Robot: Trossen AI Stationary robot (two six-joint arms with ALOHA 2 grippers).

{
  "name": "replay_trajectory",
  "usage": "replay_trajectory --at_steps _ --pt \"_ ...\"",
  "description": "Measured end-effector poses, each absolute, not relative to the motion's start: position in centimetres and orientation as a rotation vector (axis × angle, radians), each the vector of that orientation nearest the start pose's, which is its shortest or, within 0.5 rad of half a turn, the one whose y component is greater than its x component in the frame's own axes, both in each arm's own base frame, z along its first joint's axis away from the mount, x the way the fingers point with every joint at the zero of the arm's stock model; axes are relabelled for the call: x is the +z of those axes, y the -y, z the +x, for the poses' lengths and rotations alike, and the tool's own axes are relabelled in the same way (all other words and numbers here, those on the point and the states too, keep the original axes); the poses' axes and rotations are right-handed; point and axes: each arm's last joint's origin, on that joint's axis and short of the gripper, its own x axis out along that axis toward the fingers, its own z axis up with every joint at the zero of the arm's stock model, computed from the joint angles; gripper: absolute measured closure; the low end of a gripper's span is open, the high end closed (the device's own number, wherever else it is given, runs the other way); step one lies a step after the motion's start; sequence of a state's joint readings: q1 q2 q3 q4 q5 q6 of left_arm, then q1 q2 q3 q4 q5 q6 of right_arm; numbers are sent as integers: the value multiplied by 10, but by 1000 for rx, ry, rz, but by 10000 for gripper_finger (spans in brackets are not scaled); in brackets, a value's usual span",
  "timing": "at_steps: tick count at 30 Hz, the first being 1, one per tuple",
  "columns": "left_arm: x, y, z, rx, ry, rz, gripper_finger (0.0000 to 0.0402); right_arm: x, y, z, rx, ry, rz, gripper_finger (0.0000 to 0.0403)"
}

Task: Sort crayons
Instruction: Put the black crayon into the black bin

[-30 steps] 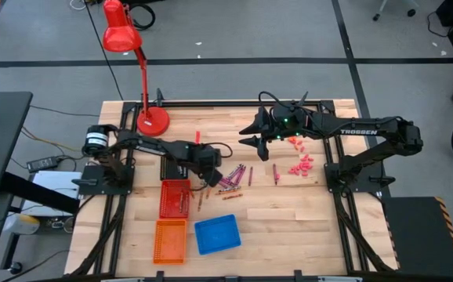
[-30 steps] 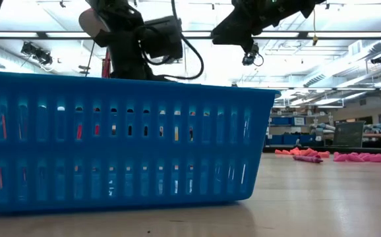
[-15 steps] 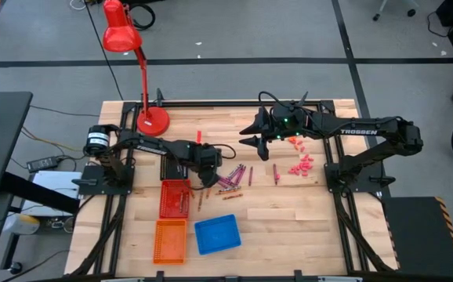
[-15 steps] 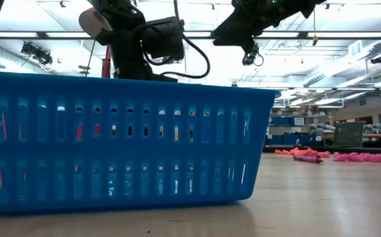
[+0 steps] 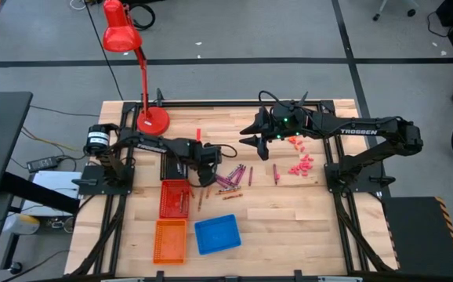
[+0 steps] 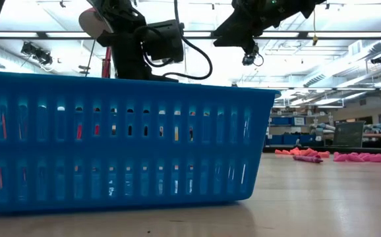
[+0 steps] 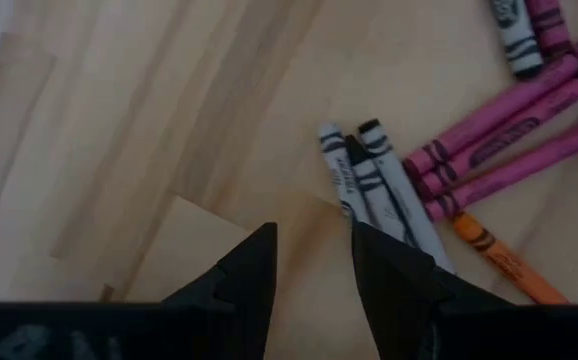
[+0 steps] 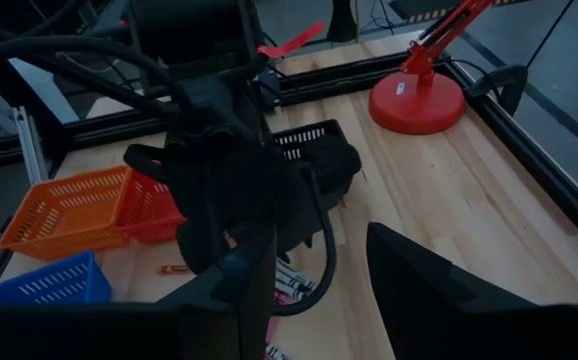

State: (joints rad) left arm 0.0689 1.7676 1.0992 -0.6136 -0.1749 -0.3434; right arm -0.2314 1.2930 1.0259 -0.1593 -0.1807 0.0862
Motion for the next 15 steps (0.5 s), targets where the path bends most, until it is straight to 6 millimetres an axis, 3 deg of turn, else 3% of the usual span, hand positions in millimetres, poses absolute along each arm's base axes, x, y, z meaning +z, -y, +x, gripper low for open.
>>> replay_trajectory --at_steps 15 --pt "168 -45 333 306 -1177 -330 258 311 60 281 -70 -410 169 241"
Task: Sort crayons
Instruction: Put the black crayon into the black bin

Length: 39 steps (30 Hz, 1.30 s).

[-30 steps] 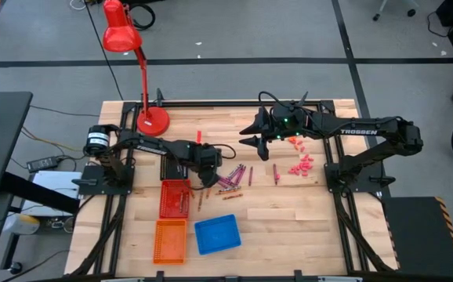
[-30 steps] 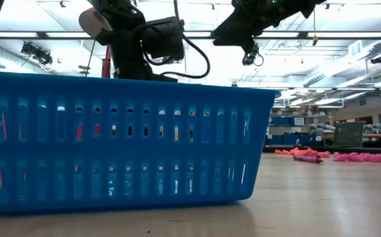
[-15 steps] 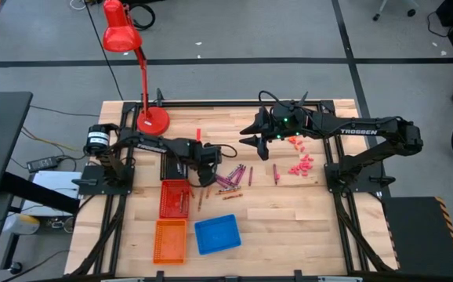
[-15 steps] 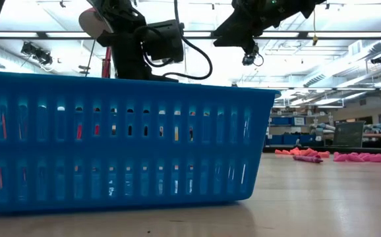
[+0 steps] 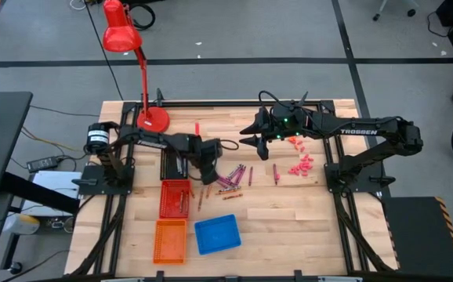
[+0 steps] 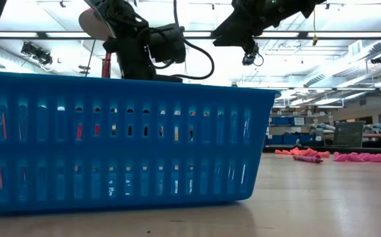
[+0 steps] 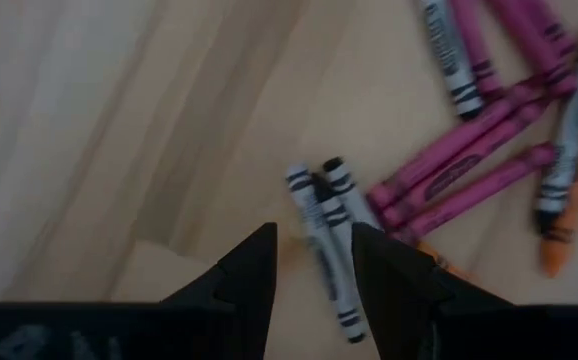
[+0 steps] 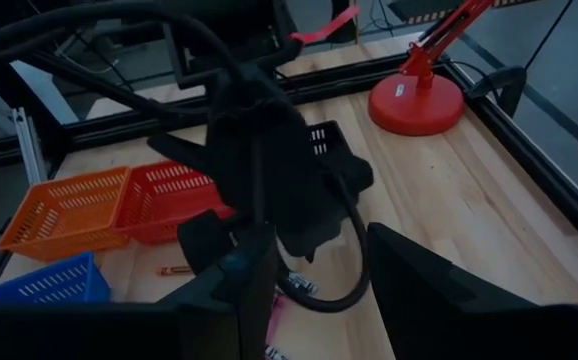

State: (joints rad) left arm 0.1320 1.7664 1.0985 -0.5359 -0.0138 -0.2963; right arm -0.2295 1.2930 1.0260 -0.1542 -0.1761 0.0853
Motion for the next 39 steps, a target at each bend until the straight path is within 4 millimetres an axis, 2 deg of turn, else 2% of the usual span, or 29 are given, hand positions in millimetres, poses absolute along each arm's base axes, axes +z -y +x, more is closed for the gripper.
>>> replay_trajectory --at_steps 7,13,23,30,39 --pt "168 -49 333 250 -1166 -347 258 312 61 282 -70 -401 162 241" --pt "164 -40 335 228 -1188 -271 258 313 61 282 -69 -390 150 241" --pt "156 -32 334 300 -1241 -183 258 313 61 282 -65 -389 134 241" --pt "156 -42 331 368 -1239 -277 258 314 61 282 -57 -386 100 241" --pt "156 -49 331 301 -1244 -361 258 314 61 282 -46 -386 78 241"
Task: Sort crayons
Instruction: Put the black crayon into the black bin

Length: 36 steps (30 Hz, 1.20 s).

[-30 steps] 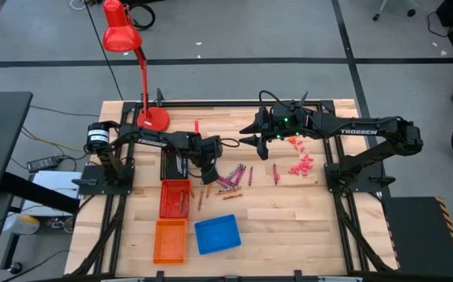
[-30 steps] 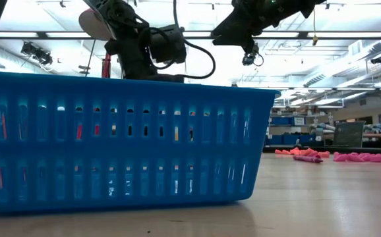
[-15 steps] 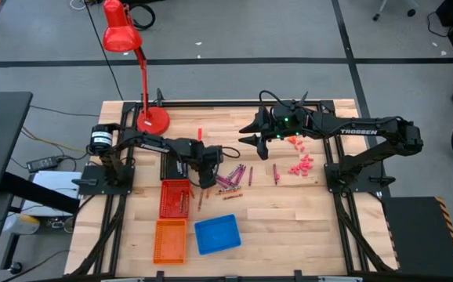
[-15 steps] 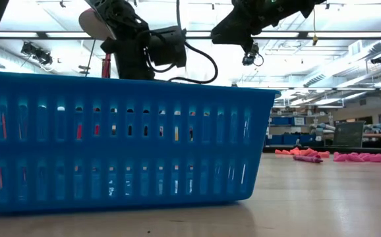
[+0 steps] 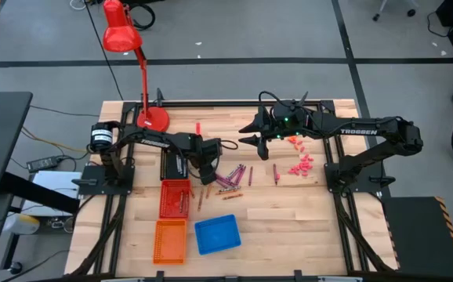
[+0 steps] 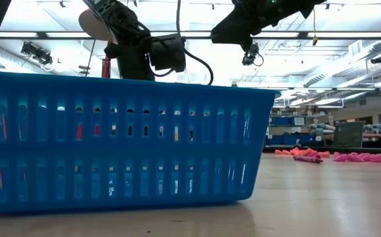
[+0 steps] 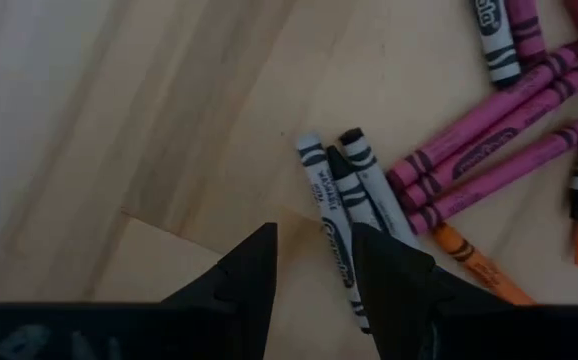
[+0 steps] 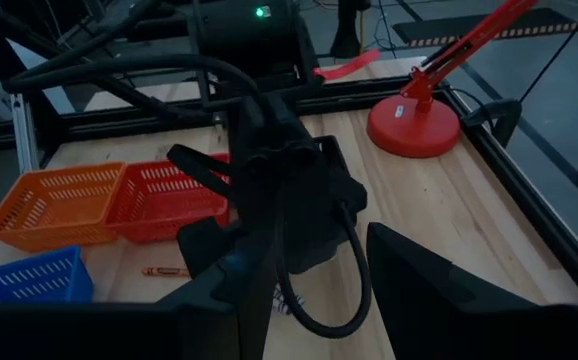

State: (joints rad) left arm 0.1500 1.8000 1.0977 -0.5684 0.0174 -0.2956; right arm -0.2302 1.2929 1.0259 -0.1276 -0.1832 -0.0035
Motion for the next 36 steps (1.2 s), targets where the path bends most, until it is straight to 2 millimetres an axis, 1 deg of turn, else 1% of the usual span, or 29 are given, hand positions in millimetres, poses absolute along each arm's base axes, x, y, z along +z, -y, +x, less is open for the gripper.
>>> replay_trajectory --at_steps 4,12,17,23,27,36 --pt "156 -49 331 258 -1245 -358 258 314 61 282 -45 -386 82 241" --pt "156 -48 331 253 -1247 -357 258 315 61 283 -58 -367 101 241" --pt "155 -42 330 244 -1267 -343 258 318 61 284 -59 -341 97 241" --pt "155 -34 330 277 -1274 -287 258 318 61 284 -60 -338 98 241" --pt "155 -33 330 308 -1269 -283 258 318 61 284 -59 -338 94 241" --pt "141 -32 321 349 -1278 -316 258 318 61 284 -53 -338 87 241"
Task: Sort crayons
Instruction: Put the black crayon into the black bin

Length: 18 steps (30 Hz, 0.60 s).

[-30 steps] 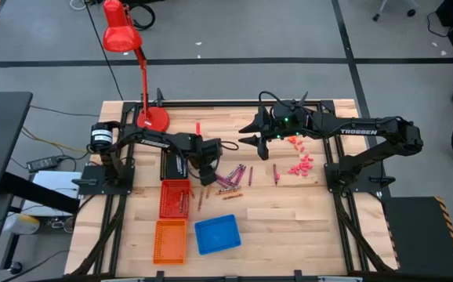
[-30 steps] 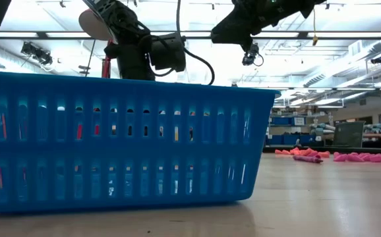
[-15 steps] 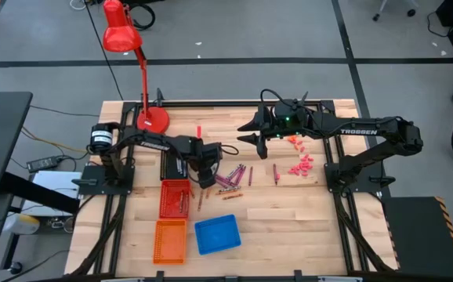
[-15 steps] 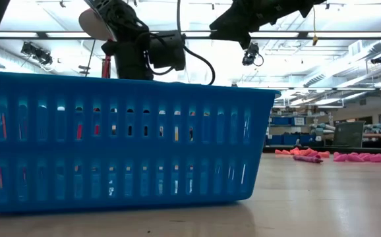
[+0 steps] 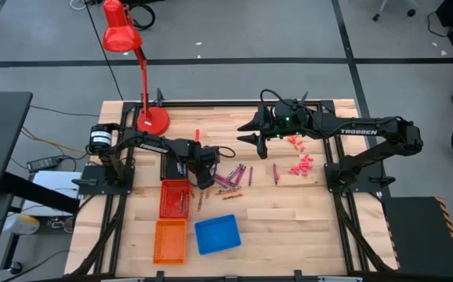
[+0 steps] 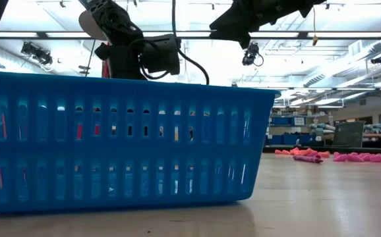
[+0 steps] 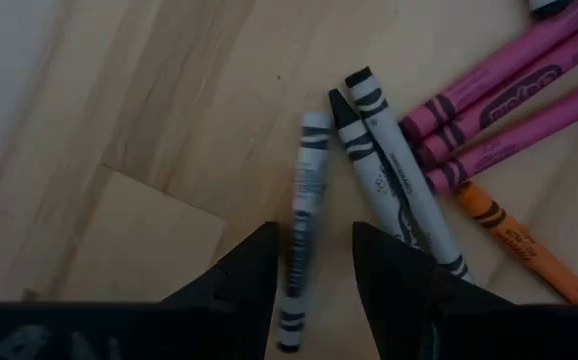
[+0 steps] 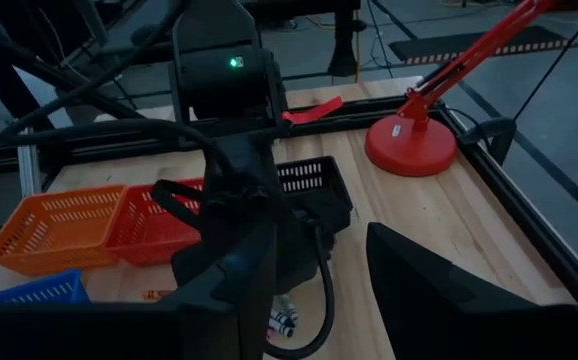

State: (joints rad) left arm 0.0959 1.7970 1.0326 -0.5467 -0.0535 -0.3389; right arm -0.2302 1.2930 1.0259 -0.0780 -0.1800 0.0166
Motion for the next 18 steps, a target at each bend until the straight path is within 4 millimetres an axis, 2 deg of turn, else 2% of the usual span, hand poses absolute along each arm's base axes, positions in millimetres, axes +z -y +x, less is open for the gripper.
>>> replay_trajectory --at_steps 8,11,18 --pt "140 -34 320 350 -1278 -293 269 318 61 284 -54 -334 120 241" --pt "140 -34 320 333 -1289 -256 295 319 61 284 -59 -330 121 241" --pt "139 -35 318 307 -1310 -209 385 322 61 285 -64 -292 146 241"
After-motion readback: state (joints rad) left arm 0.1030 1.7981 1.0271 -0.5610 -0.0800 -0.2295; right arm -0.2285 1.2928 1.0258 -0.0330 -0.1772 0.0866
